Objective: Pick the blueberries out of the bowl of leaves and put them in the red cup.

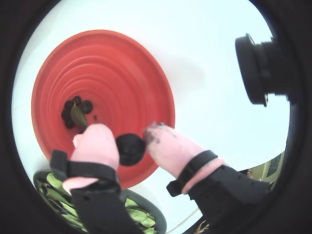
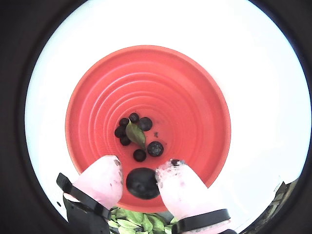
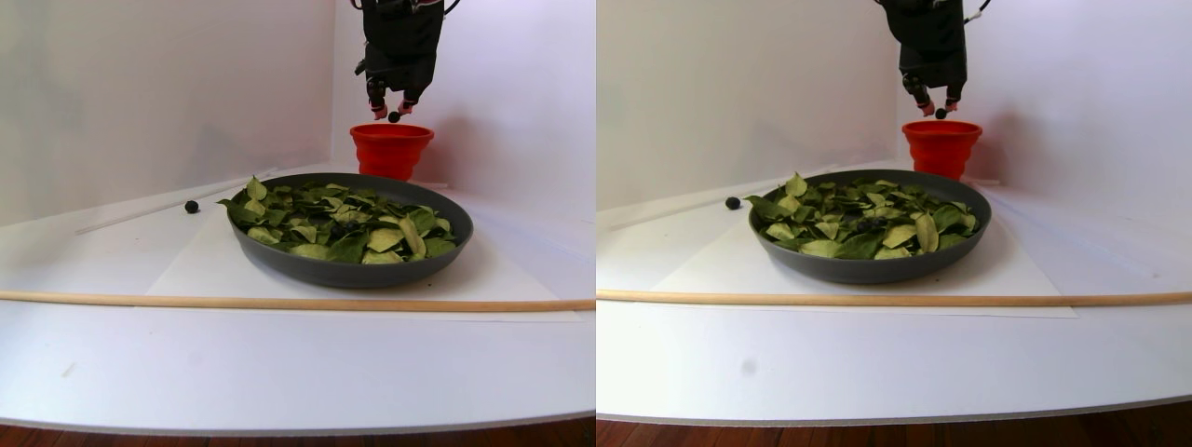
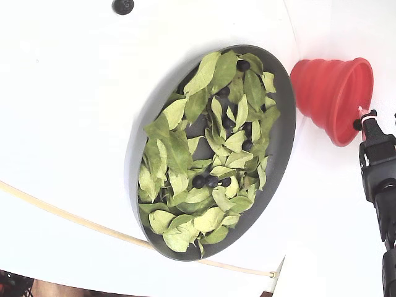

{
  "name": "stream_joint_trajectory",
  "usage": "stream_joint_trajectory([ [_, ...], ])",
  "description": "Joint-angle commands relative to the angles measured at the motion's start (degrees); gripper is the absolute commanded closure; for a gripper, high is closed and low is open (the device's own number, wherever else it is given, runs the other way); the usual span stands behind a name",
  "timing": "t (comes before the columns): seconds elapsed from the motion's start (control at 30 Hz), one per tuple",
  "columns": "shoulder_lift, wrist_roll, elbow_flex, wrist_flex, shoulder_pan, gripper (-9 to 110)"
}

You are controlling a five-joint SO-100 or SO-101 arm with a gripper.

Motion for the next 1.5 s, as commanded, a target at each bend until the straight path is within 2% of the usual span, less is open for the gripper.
stream_joint_trajectory([
  [0.0,2.46,0.0,-4.22,-0.18,2.2,84],
  [0.9,15.29,-1.67,6.86,0.7,2.9,86],
  [1.47,24.87,-0.79,16.61,5.54,2.72,86],
])
